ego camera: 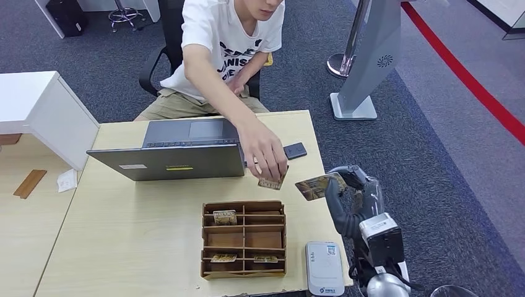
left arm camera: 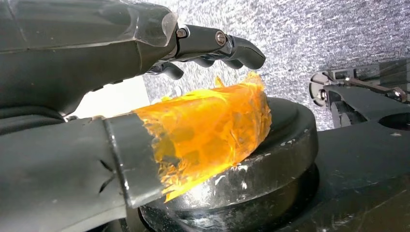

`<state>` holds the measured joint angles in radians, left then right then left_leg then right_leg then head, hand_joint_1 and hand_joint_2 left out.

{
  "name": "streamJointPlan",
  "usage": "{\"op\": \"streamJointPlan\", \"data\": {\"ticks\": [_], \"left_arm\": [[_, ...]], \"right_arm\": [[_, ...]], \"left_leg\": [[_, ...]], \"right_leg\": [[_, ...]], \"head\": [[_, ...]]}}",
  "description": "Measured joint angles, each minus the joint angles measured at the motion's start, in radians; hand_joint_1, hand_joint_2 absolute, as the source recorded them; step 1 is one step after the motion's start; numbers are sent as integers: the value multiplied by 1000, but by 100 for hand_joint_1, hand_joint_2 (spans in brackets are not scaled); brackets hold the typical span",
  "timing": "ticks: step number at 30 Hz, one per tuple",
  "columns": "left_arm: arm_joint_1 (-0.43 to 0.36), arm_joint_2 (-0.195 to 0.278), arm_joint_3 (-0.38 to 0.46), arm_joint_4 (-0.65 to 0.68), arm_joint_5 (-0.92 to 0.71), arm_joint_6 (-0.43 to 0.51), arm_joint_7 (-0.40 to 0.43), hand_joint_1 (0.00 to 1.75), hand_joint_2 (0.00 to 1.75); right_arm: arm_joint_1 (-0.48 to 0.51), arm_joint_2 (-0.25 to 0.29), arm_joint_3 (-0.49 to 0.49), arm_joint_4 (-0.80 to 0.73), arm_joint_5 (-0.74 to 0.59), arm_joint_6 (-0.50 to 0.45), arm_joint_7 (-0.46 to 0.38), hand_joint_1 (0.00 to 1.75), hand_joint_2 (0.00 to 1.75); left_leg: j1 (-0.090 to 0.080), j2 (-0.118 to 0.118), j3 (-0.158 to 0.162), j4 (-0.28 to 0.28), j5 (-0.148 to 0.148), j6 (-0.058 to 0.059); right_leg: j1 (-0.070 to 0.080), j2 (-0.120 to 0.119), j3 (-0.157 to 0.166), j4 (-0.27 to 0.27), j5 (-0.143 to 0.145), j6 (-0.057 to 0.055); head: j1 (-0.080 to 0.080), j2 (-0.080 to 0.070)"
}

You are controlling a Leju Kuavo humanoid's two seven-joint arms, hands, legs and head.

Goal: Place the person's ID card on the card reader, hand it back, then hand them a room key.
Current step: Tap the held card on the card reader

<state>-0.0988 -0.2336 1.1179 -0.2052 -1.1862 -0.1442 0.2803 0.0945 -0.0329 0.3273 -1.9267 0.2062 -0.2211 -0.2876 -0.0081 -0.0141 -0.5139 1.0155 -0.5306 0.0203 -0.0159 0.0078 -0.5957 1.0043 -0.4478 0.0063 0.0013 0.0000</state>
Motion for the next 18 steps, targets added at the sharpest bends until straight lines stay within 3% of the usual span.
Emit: {"op": "streamJointPlan", "data": {"ticks": [9,18], "left_arm": [[1,0,35,0,37,4,-6,0,0],[1,1,57,0,51,11,4,0,0]], "right_arm": [[140,-49,-77,-7,66,49,65,175,175],[200,-107,-85,64,108,86,172,175,175]], "left_leg": [[0,0,0,0,-1,1],[0,0,0,0,-1,1]], "right_leg": [[0,0,0,0,-1,0],[0,0,0,0,-1,0]], "head": [[0,0],[0,0]]}}
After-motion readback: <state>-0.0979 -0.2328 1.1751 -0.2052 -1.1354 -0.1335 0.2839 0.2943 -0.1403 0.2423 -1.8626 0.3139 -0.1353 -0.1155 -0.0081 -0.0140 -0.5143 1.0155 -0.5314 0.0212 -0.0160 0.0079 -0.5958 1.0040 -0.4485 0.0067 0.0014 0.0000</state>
